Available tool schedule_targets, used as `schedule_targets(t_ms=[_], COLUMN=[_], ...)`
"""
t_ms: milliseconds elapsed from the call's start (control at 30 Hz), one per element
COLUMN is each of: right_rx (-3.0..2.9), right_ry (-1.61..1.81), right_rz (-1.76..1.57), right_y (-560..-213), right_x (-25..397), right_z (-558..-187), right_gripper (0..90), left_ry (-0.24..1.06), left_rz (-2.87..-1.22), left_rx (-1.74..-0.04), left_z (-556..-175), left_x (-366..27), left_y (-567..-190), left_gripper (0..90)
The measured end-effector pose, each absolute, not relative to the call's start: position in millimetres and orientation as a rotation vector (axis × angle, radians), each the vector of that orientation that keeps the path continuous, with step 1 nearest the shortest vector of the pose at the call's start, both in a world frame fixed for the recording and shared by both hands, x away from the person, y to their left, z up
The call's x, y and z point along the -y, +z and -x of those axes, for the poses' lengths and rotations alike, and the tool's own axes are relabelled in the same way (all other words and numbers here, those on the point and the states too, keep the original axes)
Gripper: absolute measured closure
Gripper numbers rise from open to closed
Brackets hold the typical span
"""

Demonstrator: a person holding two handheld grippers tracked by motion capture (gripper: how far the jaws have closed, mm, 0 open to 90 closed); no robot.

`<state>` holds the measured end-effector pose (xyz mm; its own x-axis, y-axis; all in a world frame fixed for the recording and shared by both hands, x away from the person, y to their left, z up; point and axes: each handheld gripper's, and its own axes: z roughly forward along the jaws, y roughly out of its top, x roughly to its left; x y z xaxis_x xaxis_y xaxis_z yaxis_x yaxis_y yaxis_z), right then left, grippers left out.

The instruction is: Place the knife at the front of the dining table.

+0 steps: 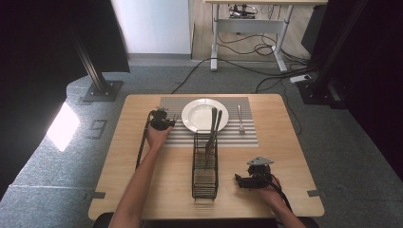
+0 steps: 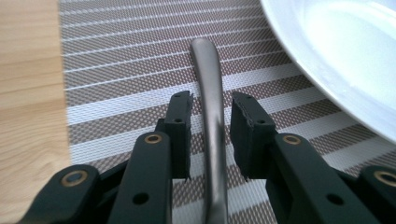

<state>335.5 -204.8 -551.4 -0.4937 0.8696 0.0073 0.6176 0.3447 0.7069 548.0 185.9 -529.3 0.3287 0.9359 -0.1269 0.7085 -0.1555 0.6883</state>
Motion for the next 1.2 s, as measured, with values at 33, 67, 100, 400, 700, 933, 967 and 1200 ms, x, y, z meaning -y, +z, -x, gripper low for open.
schedule_targets(t_ms=[33,67,100,400,700,933,967,1200], right_rx=[-2.242,-2.242,-2.241,-2.241,-2.245,-2.246,-2.246,-2.247], right_ry=[0.933,0.932,0.932,0.929,0.932,0.932,0.932,0.937], right_rz=[-1.31,-1.31,-1.312,-1.315,-1.311,-1.308,-1.307,-1.303], right_y=[-551,-551,-551,-551,-551,-551,-551,-552], right_x=[205,205,205,205,205,205,205,206], right_z=[-335,-335,-335,-335,-335,-335,-335,-336], right_gripper=[11.4,11.4,11.4,11.4,11.4,11.4,11.4,11.1], left_ry=[0.428,0.426,0.424,0.441,0.462,0.48,0.481,0.469], left_rz=[-1.951,-1.956,-1.954,-2.044,-2.068,-2.049,-2.05,-1.998], left_rx=[-1.44,-1.432,-1.422,-1.386,-1.385,-1.411,-1.416,-1.471], left_z=[-546,-543,-540,-522,-523,-537,-540,-562], left_x=[-188,-189,-190,-187,-187,-185,-185,-196], left_y=[-527,-526,-525,-530,-534,-534,-534,-534], left_gripper=[67.8,67.2,67.4,68.9,80.2,80.5,80.5,80.5])
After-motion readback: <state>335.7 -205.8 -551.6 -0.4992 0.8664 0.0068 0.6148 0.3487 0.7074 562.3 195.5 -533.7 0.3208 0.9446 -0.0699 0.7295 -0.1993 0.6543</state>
